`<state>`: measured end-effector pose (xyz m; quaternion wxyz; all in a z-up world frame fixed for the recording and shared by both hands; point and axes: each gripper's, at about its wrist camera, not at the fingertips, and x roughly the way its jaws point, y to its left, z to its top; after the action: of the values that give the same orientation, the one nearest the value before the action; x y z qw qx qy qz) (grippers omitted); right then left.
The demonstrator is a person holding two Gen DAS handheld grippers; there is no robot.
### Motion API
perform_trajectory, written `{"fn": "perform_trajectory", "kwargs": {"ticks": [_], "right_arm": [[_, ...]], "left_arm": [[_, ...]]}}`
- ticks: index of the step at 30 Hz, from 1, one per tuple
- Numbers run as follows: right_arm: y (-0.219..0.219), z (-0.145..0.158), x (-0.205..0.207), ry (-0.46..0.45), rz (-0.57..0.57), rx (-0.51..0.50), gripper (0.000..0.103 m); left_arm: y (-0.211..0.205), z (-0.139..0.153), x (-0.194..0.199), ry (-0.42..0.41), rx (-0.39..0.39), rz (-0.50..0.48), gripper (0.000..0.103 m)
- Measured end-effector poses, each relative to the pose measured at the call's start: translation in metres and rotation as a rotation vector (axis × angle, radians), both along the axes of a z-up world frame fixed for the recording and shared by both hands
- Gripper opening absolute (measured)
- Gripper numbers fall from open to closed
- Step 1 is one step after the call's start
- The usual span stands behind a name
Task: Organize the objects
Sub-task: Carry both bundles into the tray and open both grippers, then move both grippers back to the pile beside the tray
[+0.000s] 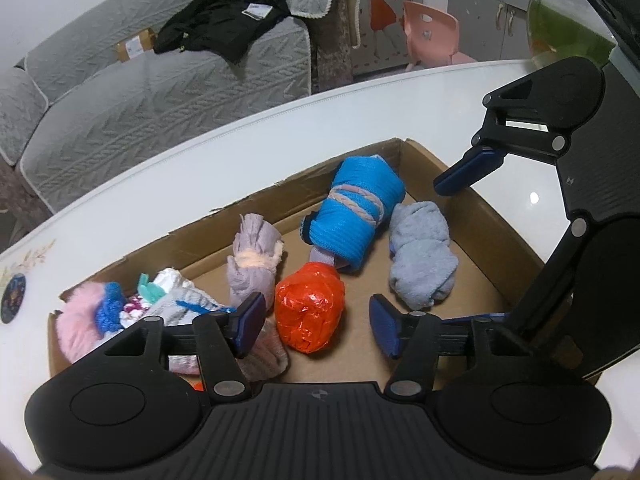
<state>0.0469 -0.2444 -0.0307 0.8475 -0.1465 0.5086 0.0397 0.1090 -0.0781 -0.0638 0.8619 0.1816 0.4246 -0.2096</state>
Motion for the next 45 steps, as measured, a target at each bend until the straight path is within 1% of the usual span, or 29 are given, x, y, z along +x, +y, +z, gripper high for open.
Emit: {"fn": "perform_trajectory", "kwargs": {"ticks": [2, 6, 12, 18, 22, 24, 29, 31, 34, 38, 41, 43, 45], "right_arm": [[0.001, 0.004, -0.003, -0.002, -0.002, -0.001, 0.084], [-0.006, 0.006, 0.007, -0.004, -0.005, 0.002, 0.084], [-0.003, 0.013, 0.002, -0.016, -0.018, 0.011, 0.085], [0.007, 0.018, -0.006, -0.029, -0.017, 0.017, 0.086], [0.016, 0.022, -0.012, -0.04, -0.03, 0.032, 0.086], [0.02, 0.026, -0.018, -0.05, -0.04, 0.042, 0.087], [0.036, 0.036, -0.043, -0.09, -0.044, 0.089, 0.089], [0.045, 0.038, -0.056, -0.109, -0.054, 0.091, 0.09], [0.06, 0.039, -0.079, -0.137, -0.06, 0.124, 0.092], [0.082, 0.025, -0.106, -0.188, -0.065, 0.209, 0.094], [0.092, 0.005, -0.113, -0.196, -0.11, 0.276, 0.093], [0.096, -0.009, -0.113, -0.193, -0.142, 0.308, 0.092], [0.099, -0.018, -0.11, -0.19, -0.171, 0.317, 0.09]], "left_arm": [[0.0, 0.004, -0.002, 0.0, -0.001, 0.001, 0.065], [0.001, 0.01, -0.007, -0.005, -0.001, 0.01, 0.067], [0.005, 0.02, -0.016, -0.013, -0.014, 0.02, 0.07], [0.015, 0.027, -0.03, -0.019, -0.029, 0.023, 0.071], [0.027, 0.036, -0.041, -0.018, -0.043, 0.05, 0.071], [0.035, 0.042, -0.049, -0.027, -0.048, 0.058, 0.074], [0.064, 0.051, -0.077, -0.042, -0.076, 0.093, 0.076], [0.076, 0.053, -0.091, -0.041, -0.095, 0.108, 0.078], [0.092, 0.048, -0.117, -0.039, -0.127, 0.123, 0.082], [0.104, 0.031, -0.146, -0.013, -0.177, 0.159, 0.083], [0.111, 0.016, -0.161, 0.023, -0.227, 0.205, 0.083], [0.112, 0.009, -0.17, 0.027, -0.242, 0.221, 0.083], [0.111, 0.003, -0.172, 0.04, -0.253, 0.238, 0.083]]}}
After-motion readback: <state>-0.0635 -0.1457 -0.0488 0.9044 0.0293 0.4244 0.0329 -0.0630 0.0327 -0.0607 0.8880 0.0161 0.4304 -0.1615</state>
